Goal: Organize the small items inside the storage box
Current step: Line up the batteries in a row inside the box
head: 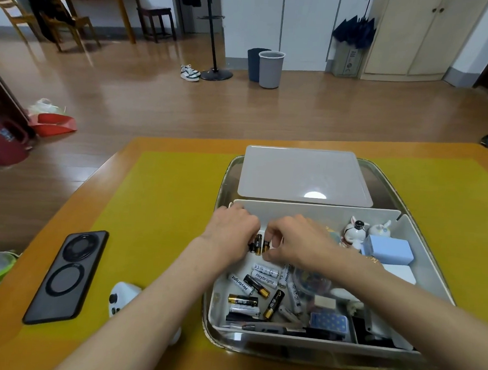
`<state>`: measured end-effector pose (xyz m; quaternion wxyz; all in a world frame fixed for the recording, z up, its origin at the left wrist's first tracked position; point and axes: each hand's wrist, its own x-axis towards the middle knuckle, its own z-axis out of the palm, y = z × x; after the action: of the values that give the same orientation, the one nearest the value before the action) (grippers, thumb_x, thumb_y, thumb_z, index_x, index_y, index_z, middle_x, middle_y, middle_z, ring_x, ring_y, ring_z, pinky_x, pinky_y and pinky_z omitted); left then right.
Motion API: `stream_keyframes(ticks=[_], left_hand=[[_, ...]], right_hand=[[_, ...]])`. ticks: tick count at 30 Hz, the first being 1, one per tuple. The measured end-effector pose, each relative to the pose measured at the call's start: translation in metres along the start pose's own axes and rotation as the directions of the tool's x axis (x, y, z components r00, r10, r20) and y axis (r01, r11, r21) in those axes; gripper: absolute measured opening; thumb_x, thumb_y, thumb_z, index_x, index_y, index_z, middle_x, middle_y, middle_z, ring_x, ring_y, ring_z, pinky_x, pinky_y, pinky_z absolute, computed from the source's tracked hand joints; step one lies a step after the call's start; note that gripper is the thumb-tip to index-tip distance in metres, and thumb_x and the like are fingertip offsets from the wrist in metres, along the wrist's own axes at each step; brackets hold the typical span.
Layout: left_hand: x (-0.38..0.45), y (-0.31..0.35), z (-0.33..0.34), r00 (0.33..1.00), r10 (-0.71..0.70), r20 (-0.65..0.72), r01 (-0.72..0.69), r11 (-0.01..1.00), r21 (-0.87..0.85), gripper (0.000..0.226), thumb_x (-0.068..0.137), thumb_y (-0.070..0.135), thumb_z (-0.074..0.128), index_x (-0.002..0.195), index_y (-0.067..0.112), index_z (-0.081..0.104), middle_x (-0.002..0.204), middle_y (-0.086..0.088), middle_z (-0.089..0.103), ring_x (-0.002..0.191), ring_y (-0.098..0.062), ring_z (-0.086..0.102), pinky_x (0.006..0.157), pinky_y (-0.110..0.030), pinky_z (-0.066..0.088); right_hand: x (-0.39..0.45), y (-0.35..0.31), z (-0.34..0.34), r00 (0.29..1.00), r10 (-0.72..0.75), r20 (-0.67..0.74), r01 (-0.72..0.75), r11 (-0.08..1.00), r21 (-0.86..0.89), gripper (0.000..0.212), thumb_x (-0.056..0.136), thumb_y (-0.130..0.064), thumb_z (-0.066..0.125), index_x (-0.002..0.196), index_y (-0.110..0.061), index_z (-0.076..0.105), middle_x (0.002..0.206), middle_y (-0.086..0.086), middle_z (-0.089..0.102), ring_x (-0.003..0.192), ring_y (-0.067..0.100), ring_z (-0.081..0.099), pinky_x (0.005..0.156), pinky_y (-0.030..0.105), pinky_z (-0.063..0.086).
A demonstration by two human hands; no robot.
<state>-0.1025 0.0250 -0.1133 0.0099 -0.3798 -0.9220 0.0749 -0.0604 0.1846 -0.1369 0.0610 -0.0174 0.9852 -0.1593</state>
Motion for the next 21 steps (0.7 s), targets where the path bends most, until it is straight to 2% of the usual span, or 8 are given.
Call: stream_keyframes(ticks=[4,7,14,17,21], left_hand=[[-0.003,-0.003,-0.005,1.000,0.012,-0.003,-0.012,0.999,-0.045,0.013,0.087,0.017,0.061,0.098,0.022,0.065,0.102,-0.003,0.065,0.110,-0.025,0.054,0.071,-0.033,0.036],[-0.009,-0.012,-0.018,0.998,0.027,-0.062,-0.033,0.995,-0.094,0.009,0.087,0.020,0.061,0.093,0.026,0.064,0.100,0.002,0.063,0.103,-0.023,0.055,0.065,-0.031,0.032],[-0.032,-0.035,-0.035,0.964,-0.009,-0.266,-0.047,0.978,-0.204,0.003,0.087,0.029,0.065,0.089,0.031,0.063,0.095,0.013,0.055,0.098,-0.012,0.044,0.060,-0.028,0.028],[-0.038,-0.034,-0.035,0.969,-0.028,-0.247,-0.033,0.970,-0.240,0.003,0.088,0.033,0.063,0.090,0.031,0.062,0.095,0.013,0.056,0.097,-0.013,0.047,0.059,-0.029,0.029],[-0.042,-0.031,-0.033,0.980,-0.053,-0.192,0.002,0.967,-0.254,0.003,0.090,0.033,0.061,0.087,0.032,0.060,0.095,0.012,0.057,0.100,-0.016,0.051,0.061,-0.031,0.034]], right_hand=[[0.004,-0.001,0.009,1.000,-0.002,-0.029,0.001,1.000,-0.026,0.032,0.070,-0.051,0.079,0.078,-0.034,0.053,0.081,-0.013,0.064,0.079,0.015,0.061,0.057,0.030,0.038],[0.010,-0.004,0.014,0.999,-0.011,-0.050,0.010,1.000,-0.022,0.028,0.071,-0.048,0.076,0.079,-0.032,0.054,0.083,-0.011,0.065,0.080,0.019,0.061,0.062,0.033,0.045],[0.015,-0.002,0.019,0.993,-0.046,-0.112,0.044,0.999,-0.021,0.017,0.074,-0.041,0.068,0.079,-0.038,0.052,0.082,-0.014,0.062,0.078,0.019,0.058,0.057,0.029,0.032],[0.011,-0.003,0.014,0.994,-0.065,-0.082,0.067,0.997,0.023,0.017,0.075,-0.042,0.070,0.083,-0.038,0.057,0.078,-0.017,0.060,0.076,0.013,0.058,0.056,0.028,0.035],[-0.005,-0.003,-0.005,0.996,-0.077,-0.048,0.081,0.992,0.094,0.014,0.081,-0.042,0.072,0.092,-0.034,0.068,0.080,-0.020,0.063,0.080,0.008,0.062,0.067,0.031,0.048]])
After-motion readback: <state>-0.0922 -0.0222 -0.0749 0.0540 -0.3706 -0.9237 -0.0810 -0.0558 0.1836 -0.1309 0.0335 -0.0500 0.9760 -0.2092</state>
